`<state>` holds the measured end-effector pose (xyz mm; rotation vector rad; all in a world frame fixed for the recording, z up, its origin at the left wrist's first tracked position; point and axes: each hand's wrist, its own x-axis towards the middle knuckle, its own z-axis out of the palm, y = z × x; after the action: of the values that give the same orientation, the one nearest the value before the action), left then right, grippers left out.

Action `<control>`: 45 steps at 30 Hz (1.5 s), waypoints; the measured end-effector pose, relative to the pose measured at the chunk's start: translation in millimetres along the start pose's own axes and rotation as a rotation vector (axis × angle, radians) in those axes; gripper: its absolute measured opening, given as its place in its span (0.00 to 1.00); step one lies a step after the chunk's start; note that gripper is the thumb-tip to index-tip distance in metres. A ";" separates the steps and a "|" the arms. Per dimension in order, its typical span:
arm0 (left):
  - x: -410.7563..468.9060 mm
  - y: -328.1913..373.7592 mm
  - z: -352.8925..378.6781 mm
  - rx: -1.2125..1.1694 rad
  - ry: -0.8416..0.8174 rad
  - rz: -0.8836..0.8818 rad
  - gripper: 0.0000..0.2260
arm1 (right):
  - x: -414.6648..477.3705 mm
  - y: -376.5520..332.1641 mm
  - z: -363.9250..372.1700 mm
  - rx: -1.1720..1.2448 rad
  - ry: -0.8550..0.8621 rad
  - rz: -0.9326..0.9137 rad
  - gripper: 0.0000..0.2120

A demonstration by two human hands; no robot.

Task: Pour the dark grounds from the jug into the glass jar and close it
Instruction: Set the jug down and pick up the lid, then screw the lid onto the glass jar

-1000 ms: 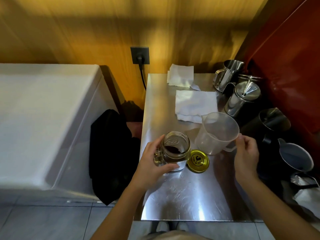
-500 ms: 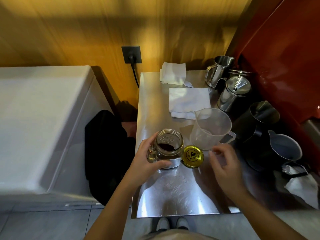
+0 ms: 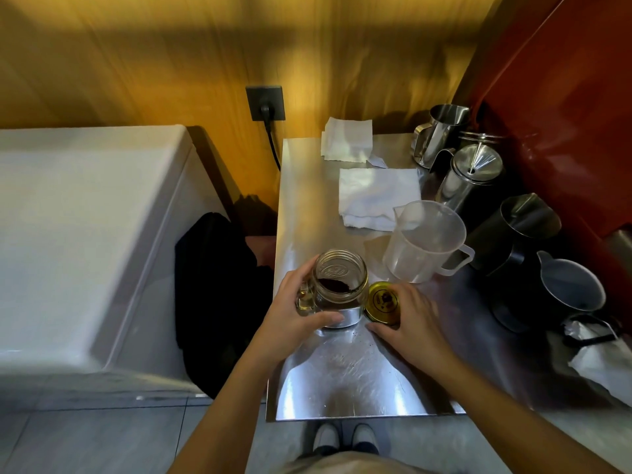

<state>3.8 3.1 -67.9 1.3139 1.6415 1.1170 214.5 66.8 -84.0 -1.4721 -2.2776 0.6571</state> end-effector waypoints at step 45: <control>0.2 11.1 -7.9 -0.084 -0.056 0.061 0.33 | 75.0 -109.2 -99.6 -0.252 -0.514 -0.732 0.31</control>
<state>0.2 3.0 -54.8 1.3369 1.5067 1.1626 154.2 116.0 62.3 -0.4606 -3.1062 0.5645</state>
